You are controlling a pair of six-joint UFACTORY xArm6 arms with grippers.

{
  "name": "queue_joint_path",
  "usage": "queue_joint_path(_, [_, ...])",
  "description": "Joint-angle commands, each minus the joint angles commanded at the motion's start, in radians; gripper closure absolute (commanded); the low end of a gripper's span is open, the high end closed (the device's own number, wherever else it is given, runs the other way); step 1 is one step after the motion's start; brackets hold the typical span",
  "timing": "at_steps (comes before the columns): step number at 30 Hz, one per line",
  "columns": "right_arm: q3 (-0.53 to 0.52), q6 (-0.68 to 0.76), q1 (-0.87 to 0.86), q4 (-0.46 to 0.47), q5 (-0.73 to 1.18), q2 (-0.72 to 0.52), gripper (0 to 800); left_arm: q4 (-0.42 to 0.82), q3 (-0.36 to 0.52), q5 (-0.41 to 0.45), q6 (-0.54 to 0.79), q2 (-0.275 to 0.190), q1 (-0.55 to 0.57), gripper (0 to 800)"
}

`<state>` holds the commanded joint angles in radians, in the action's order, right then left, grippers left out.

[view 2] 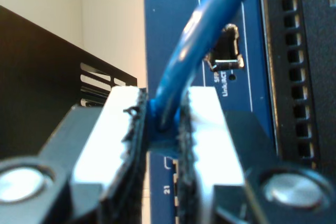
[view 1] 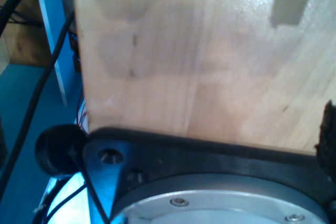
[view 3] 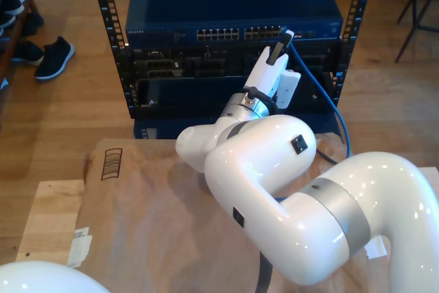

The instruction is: Grab the cable and plug it in

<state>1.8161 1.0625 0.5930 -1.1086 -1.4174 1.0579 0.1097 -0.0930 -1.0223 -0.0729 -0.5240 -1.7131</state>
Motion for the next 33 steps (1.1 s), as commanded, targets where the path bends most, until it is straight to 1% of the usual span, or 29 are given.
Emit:
queue_joint_path(11, [-0.005,0.0,0.0,-0.002,-0.002,0.008,800,0.0,0.0,0.0,0.0,0.0,0.0,1])
queue_joint_path(22, [0.021,0.0,0.0,-0.002,-0.002,0.02,800,0.002,0.0,0.0,0.0,0.0,0.0,1])
queue_joint_path(33, [0.021,0.0,0.006,-0.002,-0.003,0.017,800,0.002,0.0,0.0,0.0,0.0,0.0,1])
